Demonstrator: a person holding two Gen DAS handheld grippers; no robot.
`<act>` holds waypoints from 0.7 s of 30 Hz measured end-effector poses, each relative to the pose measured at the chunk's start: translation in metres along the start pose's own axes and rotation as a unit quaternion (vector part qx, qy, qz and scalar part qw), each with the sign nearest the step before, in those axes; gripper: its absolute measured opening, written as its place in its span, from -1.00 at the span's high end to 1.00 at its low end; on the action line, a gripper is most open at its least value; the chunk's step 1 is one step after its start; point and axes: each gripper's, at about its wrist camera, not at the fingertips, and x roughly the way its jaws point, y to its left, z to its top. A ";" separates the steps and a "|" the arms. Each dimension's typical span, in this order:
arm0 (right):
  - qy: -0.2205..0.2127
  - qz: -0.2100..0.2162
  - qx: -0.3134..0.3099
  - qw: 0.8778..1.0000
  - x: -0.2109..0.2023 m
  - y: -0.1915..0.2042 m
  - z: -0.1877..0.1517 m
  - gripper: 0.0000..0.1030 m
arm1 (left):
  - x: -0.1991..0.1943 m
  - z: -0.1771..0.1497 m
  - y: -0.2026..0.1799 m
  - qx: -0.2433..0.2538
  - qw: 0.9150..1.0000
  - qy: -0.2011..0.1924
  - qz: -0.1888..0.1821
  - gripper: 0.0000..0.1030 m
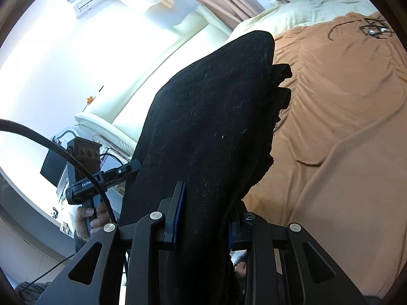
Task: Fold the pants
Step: 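Lift the folded pants with both tools and carry them toward the headboard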
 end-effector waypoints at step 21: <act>0.028 0.005 0.008 1.000 0.103 0.024 0.023 0.54 | -0.053 0.030 0.126 -0.030 0.999 -0.018 0.006 0.33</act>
